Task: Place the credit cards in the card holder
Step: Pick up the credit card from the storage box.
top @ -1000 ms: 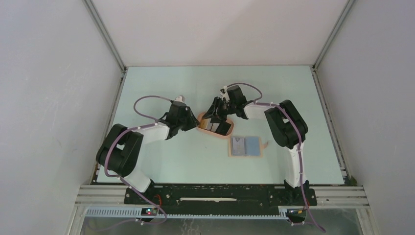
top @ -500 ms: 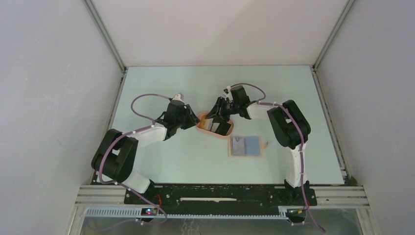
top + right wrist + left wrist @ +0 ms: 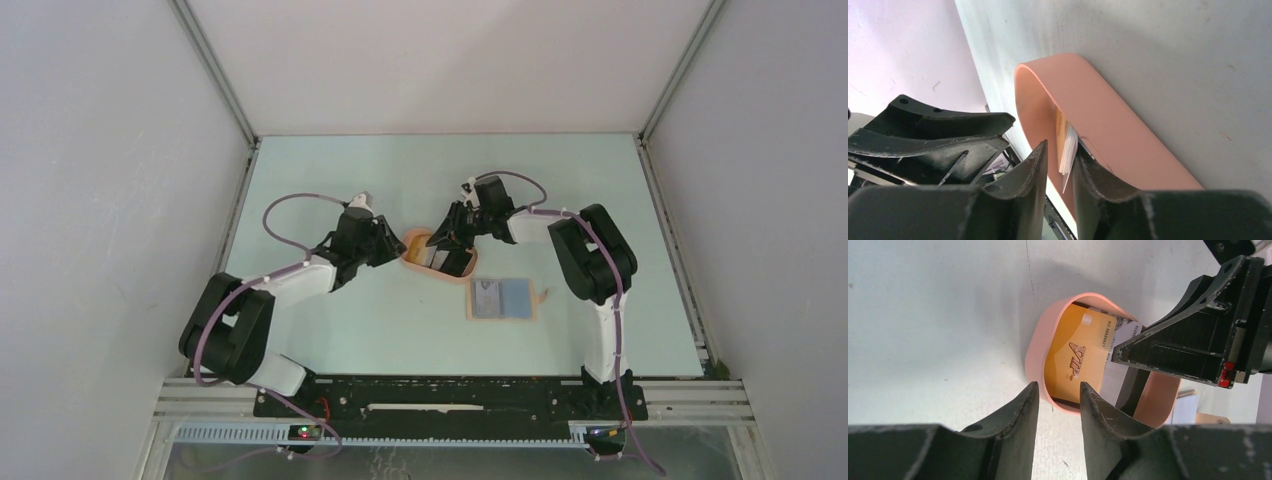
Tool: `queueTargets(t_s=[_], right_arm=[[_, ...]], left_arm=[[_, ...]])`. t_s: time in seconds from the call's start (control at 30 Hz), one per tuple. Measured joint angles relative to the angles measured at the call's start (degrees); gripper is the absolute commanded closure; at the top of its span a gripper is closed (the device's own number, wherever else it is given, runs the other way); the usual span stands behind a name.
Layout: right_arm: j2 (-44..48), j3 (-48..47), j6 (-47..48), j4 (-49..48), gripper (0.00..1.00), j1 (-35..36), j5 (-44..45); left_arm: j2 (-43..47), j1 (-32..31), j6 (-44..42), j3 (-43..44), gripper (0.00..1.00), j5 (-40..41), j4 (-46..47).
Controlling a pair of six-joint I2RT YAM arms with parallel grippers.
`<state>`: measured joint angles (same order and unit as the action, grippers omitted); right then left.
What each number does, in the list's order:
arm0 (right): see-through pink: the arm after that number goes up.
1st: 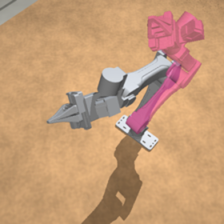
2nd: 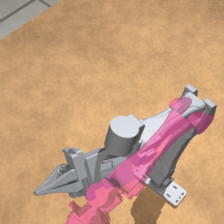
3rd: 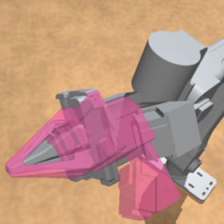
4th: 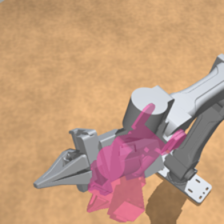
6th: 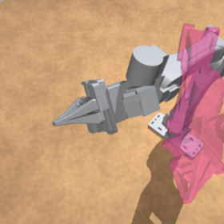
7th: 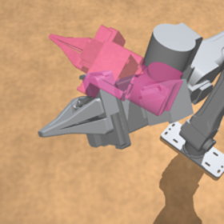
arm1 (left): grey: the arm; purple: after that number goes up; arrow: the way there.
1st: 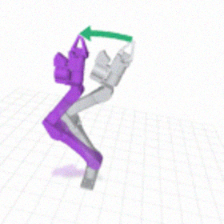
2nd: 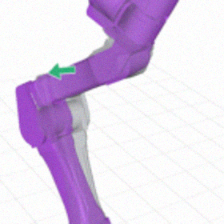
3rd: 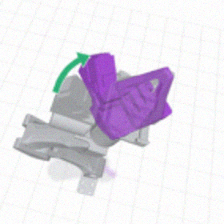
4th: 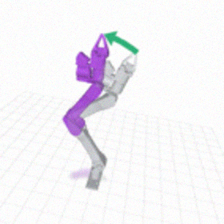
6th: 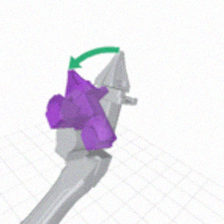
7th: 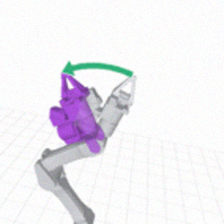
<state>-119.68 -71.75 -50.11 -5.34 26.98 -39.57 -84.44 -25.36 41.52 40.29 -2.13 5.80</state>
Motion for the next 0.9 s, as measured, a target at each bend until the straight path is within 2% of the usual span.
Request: queueTargets(t_s=[0.1, 0.3, 0.37, 0.57, 0.9], right_arm=[[0.2, 0.3, 0.4, 0.2, 0.74, -0.1, 0.2], [1.1, 1.3, 1.3, 1.1, 0.97, -0.5, 0.9], [1.8, 1.7, 1.7, 1.6, 1.00, -0.5, 1.2], [4.4, 2.5, 3.7, 3.6, 1.00, -0.7, 2.4], [9.8, 3.2, 11.7, 10.5, 1.00, -0.7, 4.8]], left_arm=[[0.8, 0.0, -0.1, -0.2, 0.59, 0.0, -0.2], [3.1, 0.0, -0.7, -0.8, 0.59, 0.1, -0.3], [4.3, 0.0, -1.0, -1.8, 0.59, 0.1, -0.4], [8.7, 0.0, -1.7, -4.7, 0.58, 0.1, 0.0], [22.7, 0.2, -3.6, -11.1, 0.40, 0.5, 3.1]])
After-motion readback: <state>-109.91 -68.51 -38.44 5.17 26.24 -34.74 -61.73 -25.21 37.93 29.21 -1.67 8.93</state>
